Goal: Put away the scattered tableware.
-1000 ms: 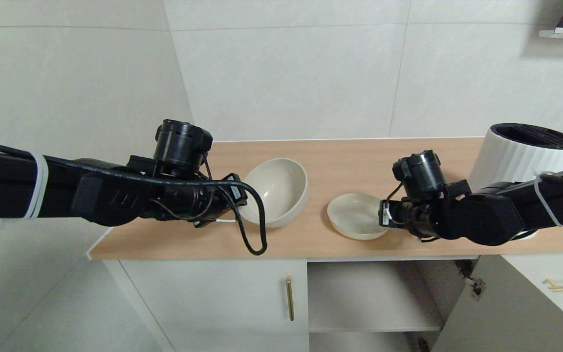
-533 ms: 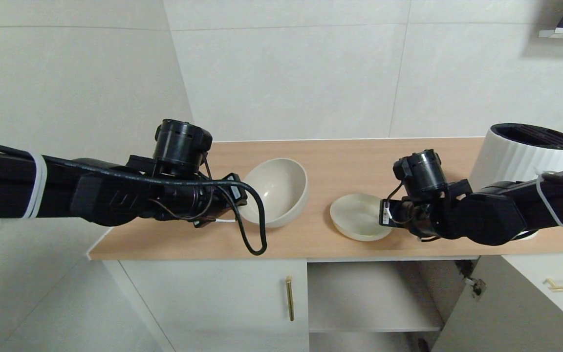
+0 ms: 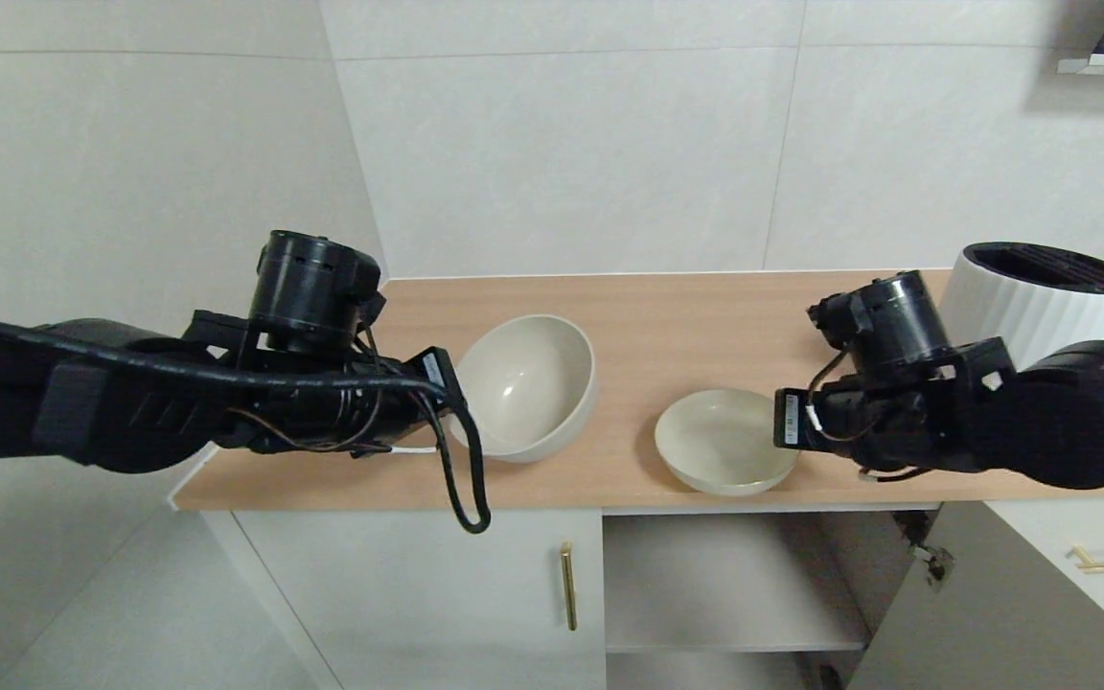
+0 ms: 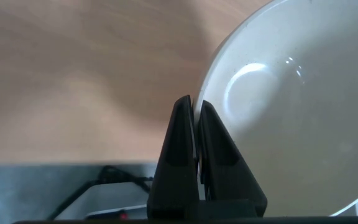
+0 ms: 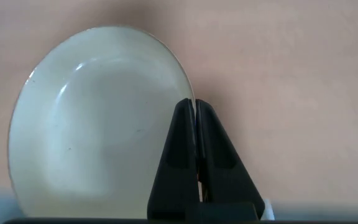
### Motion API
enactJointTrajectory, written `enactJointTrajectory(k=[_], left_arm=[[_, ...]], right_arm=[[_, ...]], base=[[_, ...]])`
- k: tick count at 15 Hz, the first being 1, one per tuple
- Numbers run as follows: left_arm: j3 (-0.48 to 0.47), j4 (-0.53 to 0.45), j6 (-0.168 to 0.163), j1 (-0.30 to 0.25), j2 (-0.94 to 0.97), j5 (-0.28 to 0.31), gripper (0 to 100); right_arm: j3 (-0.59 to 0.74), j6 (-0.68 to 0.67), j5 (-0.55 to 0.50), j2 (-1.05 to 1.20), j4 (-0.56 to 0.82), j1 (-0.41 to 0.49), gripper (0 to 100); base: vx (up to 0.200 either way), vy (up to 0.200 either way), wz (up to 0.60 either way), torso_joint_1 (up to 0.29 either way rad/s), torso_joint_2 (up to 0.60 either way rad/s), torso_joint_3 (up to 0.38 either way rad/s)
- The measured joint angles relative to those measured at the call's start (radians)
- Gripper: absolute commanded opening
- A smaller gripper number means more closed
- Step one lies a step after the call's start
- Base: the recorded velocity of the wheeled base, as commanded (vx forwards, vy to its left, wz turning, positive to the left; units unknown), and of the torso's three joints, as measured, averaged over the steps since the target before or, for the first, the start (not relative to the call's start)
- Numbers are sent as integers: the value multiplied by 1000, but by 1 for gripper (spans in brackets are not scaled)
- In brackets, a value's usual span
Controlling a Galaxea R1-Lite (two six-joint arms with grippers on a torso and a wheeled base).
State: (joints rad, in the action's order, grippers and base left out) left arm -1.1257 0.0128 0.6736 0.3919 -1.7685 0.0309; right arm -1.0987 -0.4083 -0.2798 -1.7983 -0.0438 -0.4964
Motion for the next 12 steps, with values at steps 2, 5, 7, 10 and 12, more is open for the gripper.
enactJointTrajectory(k=[2,5,7,10,12], left_arm=[[70,1,-46,3,76,3,0],[175,4,-120,10,190,59,0],[210,9,-157,13,235,77,0],[240,8,-206,18,259,80,0],[244,7,-209,22,262,80,0]], right_arm=[[33,4,70,106,114,9,0],[58,5,203,257,306,15,0],[86,2,221,323,322,16,0],[107,-1,216,360,322,19,0],[114,-1,215,361,322,20,0]], base=[[0,0,0,0,0,0],[0,0,0,0,0,0],[0,0,0,0,0,0],[0,0,0,0,0,0],[-100,0,0,1,1,4]])
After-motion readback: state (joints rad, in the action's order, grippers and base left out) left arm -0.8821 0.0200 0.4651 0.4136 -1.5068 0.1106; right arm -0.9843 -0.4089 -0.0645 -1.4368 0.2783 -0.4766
